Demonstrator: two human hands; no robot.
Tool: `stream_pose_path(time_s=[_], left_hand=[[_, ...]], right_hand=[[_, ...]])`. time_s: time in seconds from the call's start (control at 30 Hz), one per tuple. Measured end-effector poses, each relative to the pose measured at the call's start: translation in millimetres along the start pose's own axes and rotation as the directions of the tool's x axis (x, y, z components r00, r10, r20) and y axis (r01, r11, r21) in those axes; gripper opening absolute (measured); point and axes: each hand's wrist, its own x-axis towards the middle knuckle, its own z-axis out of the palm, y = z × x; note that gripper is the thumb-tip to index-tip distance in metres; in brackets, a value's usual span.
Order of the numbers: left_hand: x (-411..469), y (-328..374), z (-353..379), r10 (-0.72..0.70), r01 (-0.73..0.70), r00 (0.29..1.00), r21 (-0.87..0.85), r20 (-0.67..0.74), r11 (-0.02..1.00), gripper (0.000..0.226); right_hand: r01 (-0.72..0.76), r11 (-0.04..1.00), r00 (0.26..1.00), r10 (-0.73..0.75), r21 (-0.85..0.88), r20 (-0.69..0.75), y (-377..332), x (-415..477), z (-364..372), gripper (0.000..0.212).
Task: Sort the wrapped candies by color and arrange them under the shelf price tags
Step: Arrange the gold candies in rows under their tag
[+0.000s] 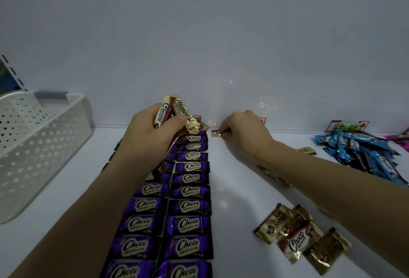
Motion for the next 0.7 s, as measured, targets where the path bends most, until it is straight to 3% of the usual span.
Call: stream_pose_path(time_s=[0.3,0.4,0.5,0.6,0.7], left_hand=[[-4,2,1,-0.026,0.027,1.0,-0.07,0.016,0.997,0.021],[-4,6,-2,-0.02,0.024,0.999,-0.176,0.027,0.984,0.019],[-1,9,-10,0.01,-0.007,1.0,-0.234,0.01,0.972,0.019],[3,11,-22,0.032,-0.04,0.999,-0.261,-0.034,0.964,0.018],[4,12,-31,0.011,-0.026,0.999,-0.316,-0.049,0.948,0.016]], right_hand=[[-0.018,0.997,0.999,0.021,-0.07,0.032,-6,-8,-6,0.02],[0.025,0.999,0.997,-0.023,0.033,-0.08,-17,-14,-25,0.019],[0.143,0.973,0.987,-0.126,0.182,-0.1,-41,-21,-50,0.018],[0.301,0.918,0.947,-0.32,0.258,0.033,-70,-23,-56,0.015],[0.445,0.857,0.854,-0.494,0.261,0.165,-97,-20,-42,0.018]])
